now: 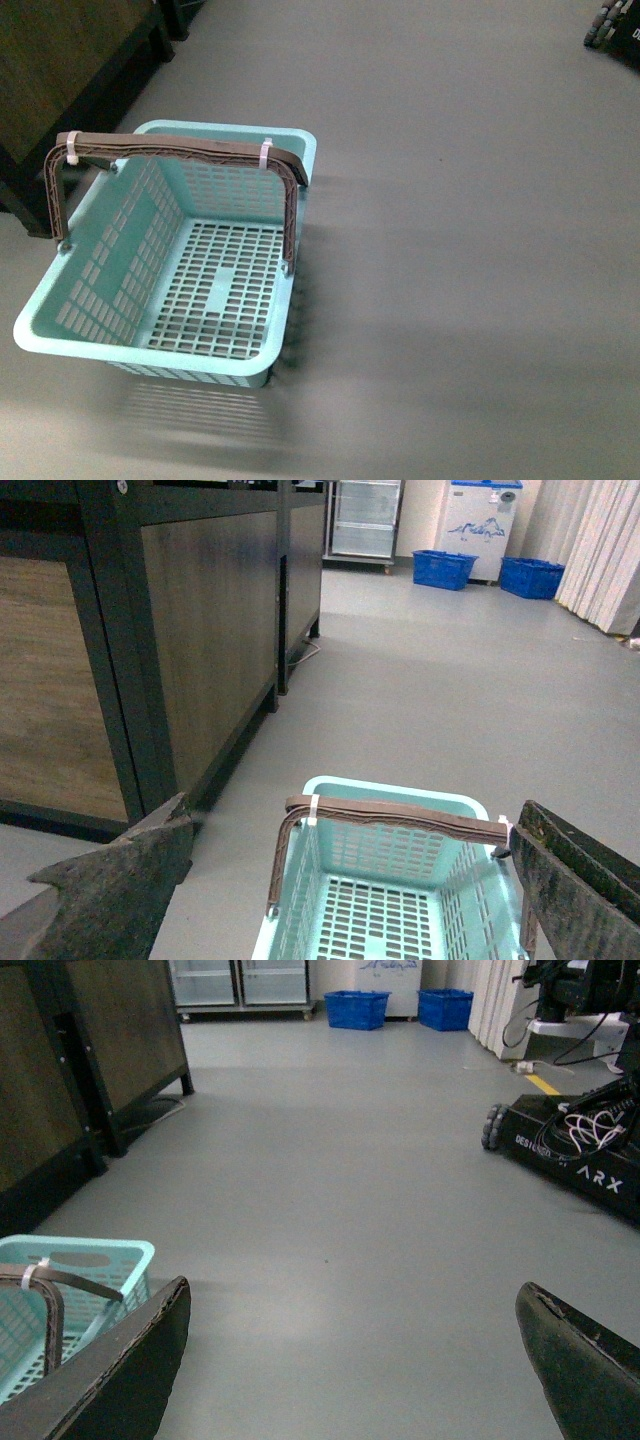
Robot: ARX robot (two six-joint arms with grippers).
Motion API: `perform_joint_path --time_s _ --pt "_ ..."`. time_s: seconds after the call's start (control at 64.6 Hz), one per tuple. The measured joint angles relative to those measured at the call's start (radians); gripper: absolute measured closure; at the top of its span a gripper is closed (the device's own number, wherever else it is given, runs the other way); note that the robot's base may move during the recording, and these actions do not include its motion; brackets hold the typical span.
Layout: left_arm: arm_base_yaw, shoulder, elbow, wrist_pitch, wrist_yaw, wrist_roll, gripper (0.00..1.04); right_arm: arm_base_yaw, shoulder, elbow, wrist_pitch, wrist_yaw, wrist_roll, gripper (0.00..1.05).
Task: Pick mango and avocado into basket
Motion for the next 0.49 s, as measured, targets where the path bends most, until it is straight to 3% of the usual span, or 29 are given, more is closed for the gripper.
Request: perform_joint_path --time_s 0.464,0.495 --pt "0.000 0.000 0.000 0.000 0.000 0.000 0.08 0.000 0.000 0.000 0.000 0.000 0.000 0.09" --pt "0.014 0.019 0.010 -0.033 0.050 -0.032 0.08 0.000 0.000 0.000 0.000 0.000 0.000 0.09"
